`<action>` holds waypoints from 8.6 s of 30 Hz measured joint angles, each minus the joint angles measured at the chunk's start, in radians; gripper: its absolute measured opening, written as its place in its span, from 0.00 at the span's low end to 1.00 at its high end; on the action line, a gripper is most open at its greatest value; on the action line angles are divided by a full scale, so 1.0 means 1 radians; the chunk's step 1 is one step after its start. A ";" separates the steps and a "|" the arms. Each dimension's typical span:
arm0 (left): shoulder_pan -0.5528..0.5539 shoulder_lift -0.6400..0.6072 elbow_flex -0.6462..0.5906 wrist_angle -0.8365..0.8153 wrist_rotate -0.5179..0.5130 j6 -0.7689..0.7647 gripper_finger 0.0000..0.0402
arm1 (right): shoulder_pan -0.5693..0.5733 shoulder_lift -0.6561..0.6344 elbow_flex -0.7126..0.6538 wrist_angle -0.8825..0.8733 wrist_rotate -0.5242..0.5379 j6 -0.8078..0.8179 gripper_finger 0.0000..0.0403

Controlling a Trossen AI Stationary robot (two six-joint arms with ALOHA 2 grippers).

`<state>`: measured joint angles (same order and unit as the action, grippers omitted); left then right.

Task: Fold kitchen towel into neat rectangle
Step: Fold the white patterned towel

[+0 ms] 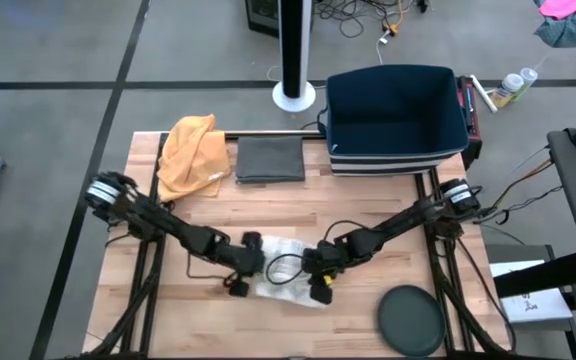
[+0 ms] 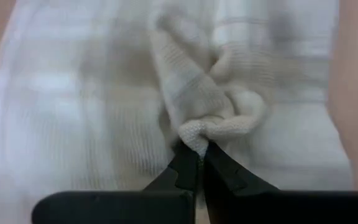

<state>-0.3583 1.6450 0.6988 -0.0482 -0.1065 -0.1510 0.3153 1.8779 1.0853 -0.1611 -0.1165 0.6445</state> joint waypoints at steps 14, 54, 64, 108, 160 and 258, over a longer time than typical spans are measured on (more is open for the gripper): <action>-0.078 -0.268 0.002 -0.106 -0.032 -0.100 0.00 | 0.051 -0.050 0.101 -0.079 0.047 -0.084 0.02; -0.200 0.060 0.194 0.134 0.174 -0.186 0.53 | 0.156 -0.090 0.215 -0.310 0.294 -0.171 0.42; -0.252 0.063 0.059 0.153 -0.012 -0.463 0.49 | 0.142 0.097 0.236 -0.095 0.302 -0.291 0.35; -0.403 0.015 0.111 0.092 -0.212 -0.536 0.36 | 0.173 0.242 0.420 -0.140 0.219 -0.313 0.64; -0.399 -0.133 0.110 -0.157 -0.326 -0.465 0.39 | 0.197 0.291 0.428 -0.123 0.484 -0.339 0.37; -0.265 0.171 -0.048 0.351 -0.414 -0.546 0.28 | 0.019 0.192 0.390 -0.148 0.270 -0.294 0.14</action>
<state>-0.6235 1.8160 0.6510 0.3029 -0.5200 -0.6971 0.3340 2.0703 1.4751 -0.3088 0.1532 0.3509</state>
